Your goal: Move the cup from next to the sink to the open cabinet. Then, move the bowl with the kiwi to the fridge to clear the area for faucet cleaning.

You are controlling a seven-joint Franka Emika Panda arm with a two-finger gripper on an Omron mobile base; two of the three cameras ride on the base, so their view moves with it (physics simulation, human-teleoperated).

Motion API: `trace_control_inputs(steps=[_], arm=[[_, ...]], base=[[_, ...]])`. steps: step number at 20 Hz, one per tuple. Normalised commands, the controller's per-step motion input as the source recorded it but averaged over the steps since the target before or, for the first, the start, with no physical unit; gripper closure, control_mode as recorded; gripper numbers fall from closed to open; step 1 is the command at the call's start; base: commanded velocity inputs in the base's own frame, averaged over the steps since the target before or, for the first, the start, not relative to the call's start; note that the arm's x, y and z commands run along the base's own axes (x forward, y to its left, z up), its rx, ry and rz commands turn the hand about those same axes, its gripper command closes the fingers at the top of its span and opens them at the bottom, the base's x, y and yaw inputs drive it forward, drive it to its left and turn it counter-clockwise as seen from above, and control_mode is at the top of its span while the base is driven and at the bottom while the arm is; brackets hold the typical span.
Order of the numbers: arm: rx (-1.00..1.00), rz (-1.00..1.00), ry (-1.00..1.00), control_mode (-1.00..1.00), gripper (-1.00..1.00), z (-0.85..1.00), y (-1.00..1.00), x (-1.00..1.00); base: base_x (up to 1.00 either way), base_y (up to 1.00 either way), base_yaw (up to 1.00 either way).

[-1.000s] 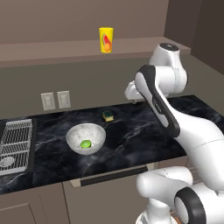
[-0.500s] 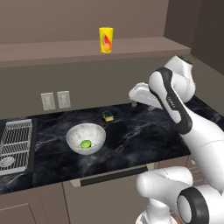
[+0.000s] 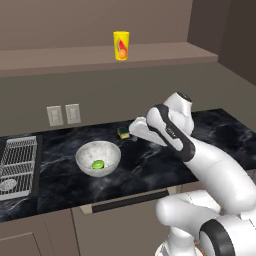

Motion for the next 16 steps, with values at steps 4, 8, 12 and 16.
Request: trace_control_inputs(steps=[4,8,12,16], arm=[[0.0,-0.05,0.12,-1.0,-1.0,-0.6,0.74,0.39],[0.0,-0.05,0.02,-1.0,-1.0,-0.31,0.44,0.64],[0.0,-0.08,0.0,-1.0,-1.0,-0.16,0.26,0.65],[-0.01,-0.06,0.01,-1.0,-1.0,-0.12,0.19,0.48]], base=[[0.0,0.0,0.0],[0.0,0.0,0.0],[0.0,0.0,0.0],[0.0,0.0,0.0]])
